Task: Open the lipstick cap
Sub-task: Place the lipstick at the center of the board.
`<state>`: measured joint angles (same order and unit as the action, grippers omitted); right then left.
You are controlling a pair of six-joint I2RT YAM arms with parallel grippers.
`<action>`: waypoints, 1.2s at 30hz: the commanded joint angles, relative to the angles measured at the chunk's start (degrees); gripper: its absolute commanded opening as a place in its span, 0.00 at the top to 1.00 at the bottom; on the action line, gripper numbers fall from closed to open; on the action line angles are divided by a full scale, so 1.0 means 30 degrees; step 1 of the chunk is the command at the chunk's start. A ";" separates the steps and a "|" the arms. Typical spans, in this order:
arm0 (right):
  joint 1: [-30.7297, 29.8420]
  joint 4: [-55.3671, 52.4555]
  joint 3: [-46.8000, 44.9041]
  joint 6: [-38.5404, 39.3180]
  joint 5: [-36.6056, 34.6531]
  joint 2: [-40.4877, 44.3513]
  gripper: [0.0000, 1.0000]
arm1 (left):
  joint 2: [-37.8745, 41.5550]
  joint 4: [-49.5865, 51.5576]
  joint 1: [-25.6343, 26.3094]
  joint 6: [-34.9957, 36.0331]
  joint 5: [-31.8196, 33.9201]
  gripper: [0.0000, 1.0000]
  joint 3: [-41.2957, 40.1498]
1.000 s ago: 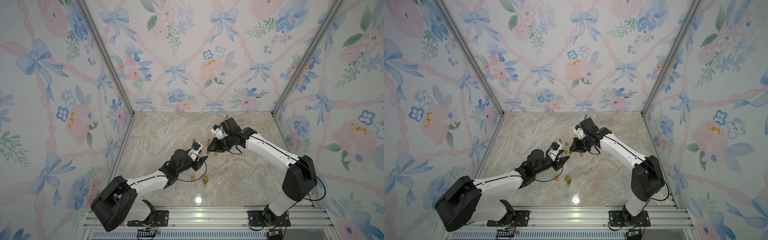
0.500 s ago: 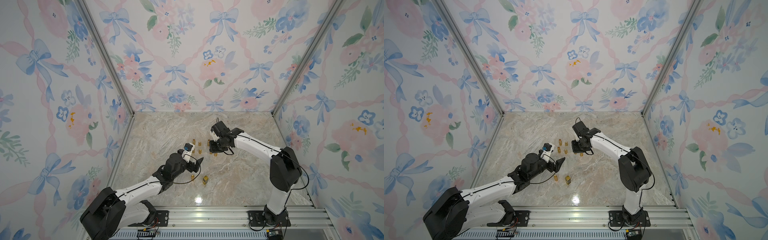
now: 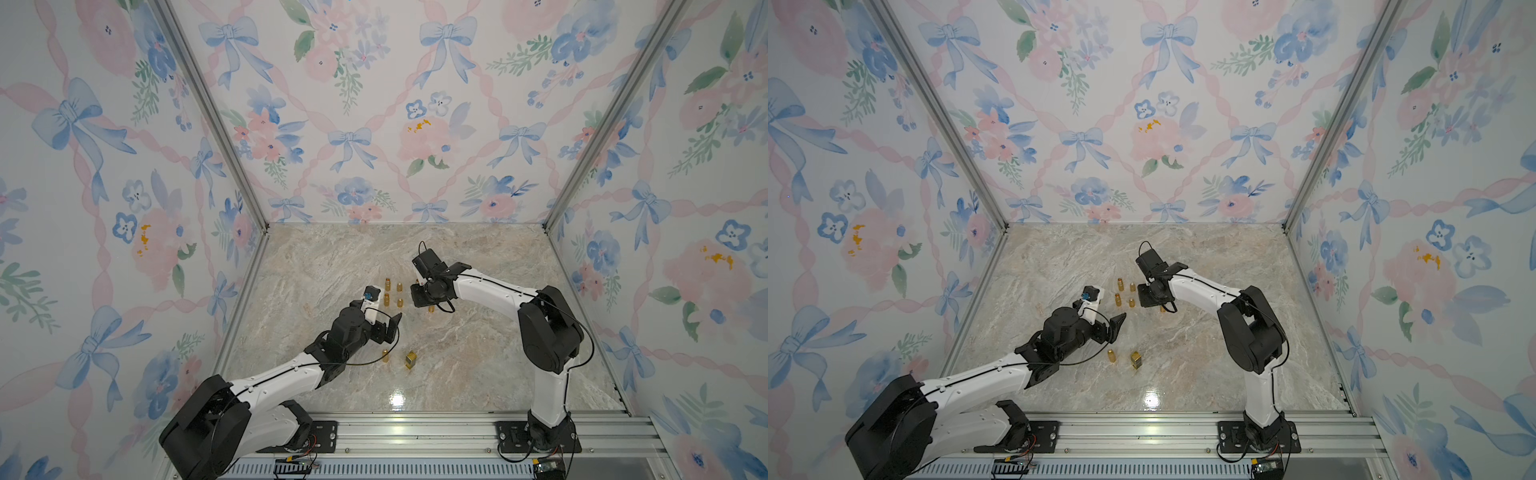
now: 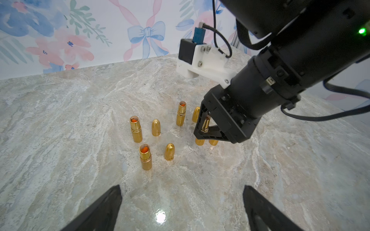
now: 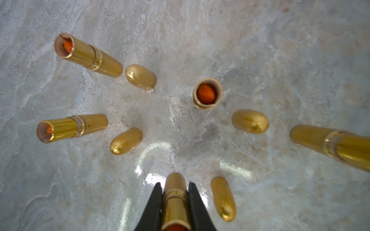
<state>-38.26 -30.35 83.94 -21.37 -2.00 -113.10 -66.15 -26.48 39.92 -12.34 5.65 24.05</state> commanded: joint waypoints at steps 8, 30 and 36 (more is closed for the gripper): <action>-0.0393 0.0917 -0.0181 0.0706 -0.1570 -0.1144 0.80 | -0.0098 0.0096 -0.0144 -0.0354 0.0447 0.02 0.0092; -0.0662 0.0569 -0.0274 0.0933 -0.2159 -0.1186 0.66 | -0.0247 0.0102 -0.0182 -0.0253 0.0693 0.02 0.0111; -0.0691 -0.0370 0.0410 0.0916 -0.2235 -0.0554 0.58 | 0.0249 0.0147 -0.0170 -0.0329 0.0908 0.02 0.0005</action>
<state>-39.55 -28.36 83.26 -18.85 -7.62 -116.27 -66.94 -26.37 39.90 -12.73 7.35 24.05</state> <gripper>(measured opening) 0.407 0.980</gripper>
